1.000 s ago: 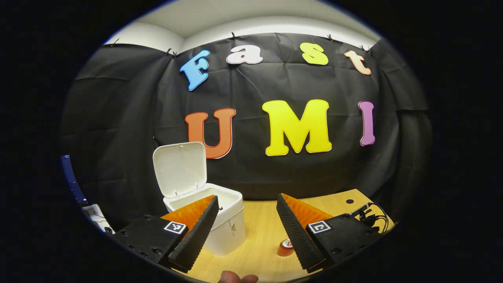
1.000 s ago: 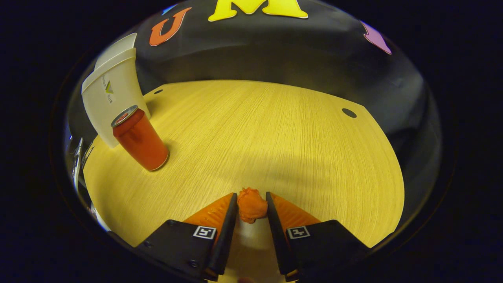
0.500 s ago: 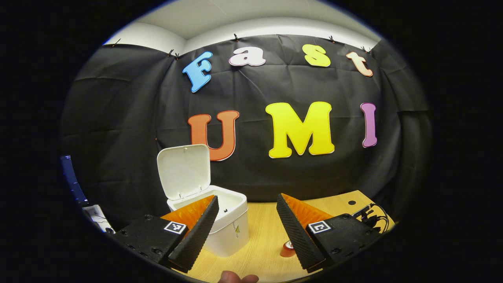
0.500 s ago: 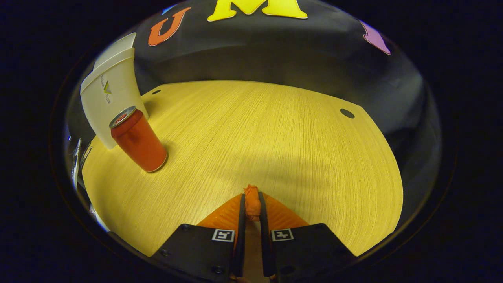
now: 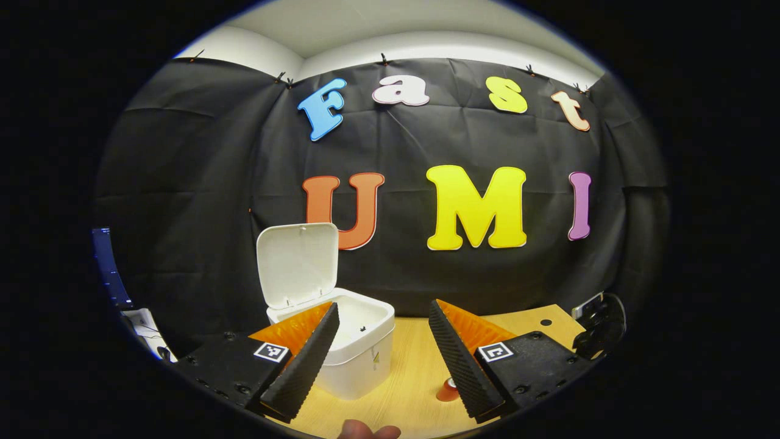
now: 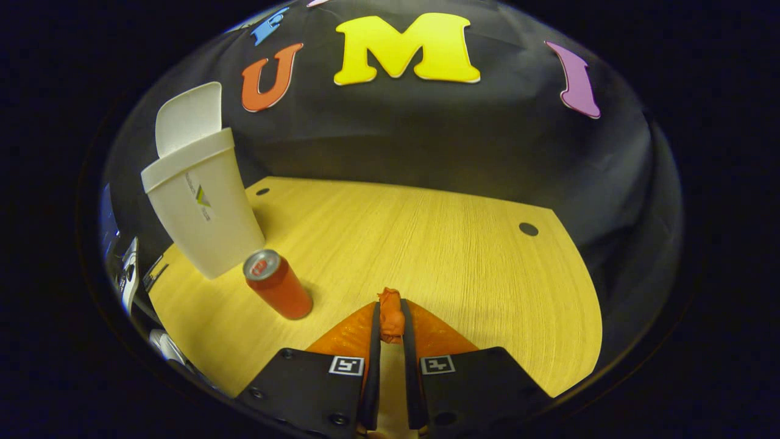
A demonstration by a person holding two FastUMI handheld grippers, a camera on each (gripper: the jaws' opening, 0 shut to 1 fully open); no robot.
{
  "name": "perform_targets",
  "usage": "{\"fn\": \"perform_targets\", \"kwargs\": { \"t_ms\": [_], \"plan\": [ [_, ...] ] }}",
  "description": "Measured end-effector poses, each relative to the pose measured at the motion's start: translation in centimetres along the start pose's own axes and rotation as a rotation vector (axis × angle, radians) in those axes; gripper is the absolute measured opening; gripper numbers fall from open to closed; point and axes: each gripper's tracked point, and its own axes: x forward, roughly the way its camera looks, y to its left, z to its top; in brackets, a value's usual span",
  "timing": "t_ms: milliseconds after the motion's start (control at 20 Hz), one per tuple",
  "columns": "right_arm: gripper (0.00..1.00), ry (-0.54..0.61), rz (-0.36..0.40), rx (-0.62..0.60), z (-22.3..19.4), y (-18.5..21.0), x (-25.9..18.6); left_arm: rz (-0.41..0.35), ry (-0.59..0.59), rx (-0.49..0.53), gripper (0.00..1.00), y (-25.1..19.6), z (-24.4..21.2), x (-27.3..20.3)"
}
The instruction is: Press the lid of the desktop garbage bin to open it, pick up the crumpled paper on the desktop and throw it into the bin, then pick up the pop can on the desktop and drop it into the bin, and finally close the garbage bin lid.
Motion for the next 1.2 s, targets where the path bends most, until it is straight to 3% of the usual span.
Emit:
{"fn": "perform_targets", "kwargs": {
  "t_ms": [350, 700, 1200],
  "plan": [
    [0.19, -0.165, 0.006, 0.012, 8.7, 1.7, -4.5, -0.017, -0.015, 0.007, 0.96, 0.4, 0.3, -0.6],
    [0.18, -0.341, 0.080, -0.027, 17.2, 5.9, -7.8, 0.002, -0.022, 0.017, 0.96, 1.6, 0.4, -1.5],
    [0.18, -0.460, 0.327, -0.129, 26.9, 20.3, -7.2, 0.050, -0.002, 0.009, 0.96, 4.5, -0.5, -4.0]
  ]
}}
